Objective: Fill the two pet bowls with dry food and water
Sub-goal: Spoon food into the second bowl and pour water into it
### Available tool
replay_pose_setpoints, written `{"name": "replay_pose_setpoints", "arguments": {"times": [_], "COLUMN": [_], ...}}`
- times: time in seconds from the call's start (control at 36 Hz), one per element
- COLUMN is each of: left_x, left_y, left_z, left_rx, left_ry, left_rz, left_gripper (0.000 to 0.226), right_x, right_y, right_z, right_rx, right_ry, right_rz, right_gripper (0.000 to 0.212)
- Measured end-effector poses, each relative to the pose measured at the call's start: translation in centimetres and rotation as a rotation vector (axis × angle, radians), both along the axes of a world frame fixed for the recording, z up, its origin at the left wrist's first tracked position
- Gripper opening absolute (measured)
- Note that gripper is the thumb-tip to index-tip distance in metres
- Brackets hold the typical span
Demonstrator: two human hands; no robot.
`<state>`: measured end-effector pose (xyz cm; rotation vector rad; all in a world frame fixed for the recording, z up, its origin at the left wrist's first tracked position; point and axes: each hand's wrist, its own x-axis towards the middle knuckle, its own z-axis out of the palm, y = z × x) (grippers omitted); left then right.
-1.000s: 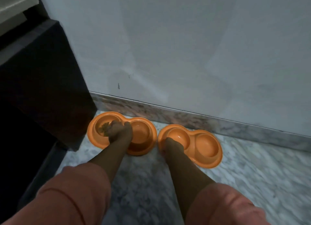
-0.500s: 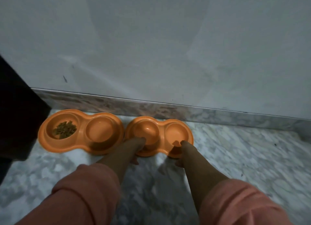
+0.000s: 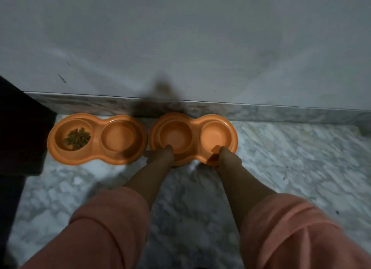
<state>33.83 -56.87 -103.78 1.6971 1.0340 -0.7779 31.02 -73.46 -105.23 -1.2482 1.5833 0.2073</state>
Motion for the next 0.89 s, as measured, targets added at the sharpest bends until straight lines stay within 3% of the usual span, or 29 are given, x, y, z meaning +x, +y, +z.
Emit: {"name": "replay_pose_setpoints", "arguments": {"times": [0.22, 0.47, 0.78, 0.89], "left_x": [-3.2, -5.8, -11.3, -13.2], "left_y": [2.3, 4.7, 9.3, 10.8], "left_z": [15.4, 35.4, 58.4, 64.1], "left_rx": [0.058, 0.050, 0.080, 0.106], "left_ry": [-0.013, 0.019, -0.144, -0.247], "left_rz": [-0.084, 0.033, -0.052, -0.074], "left_gripper": [0.072, 0.077, 0.072, 0.071], "right_x": [-3.6, -7.0, -13.4, -15.3], "right_y": [2.9, 5.8, 10.6, 11.9], "right_z": [15.7, 35.9, 59.7, 66.7], "right_rx": [0.019, -0.003, 0.001, 0.011], "right_ry": [-0.014, -0.054, -0.148, -0.210], "right_rz": [-0.019, -0.052, -0.122, -0.121], "right_gripper": [0.065, 0.063, 0.073, 0.072]}}
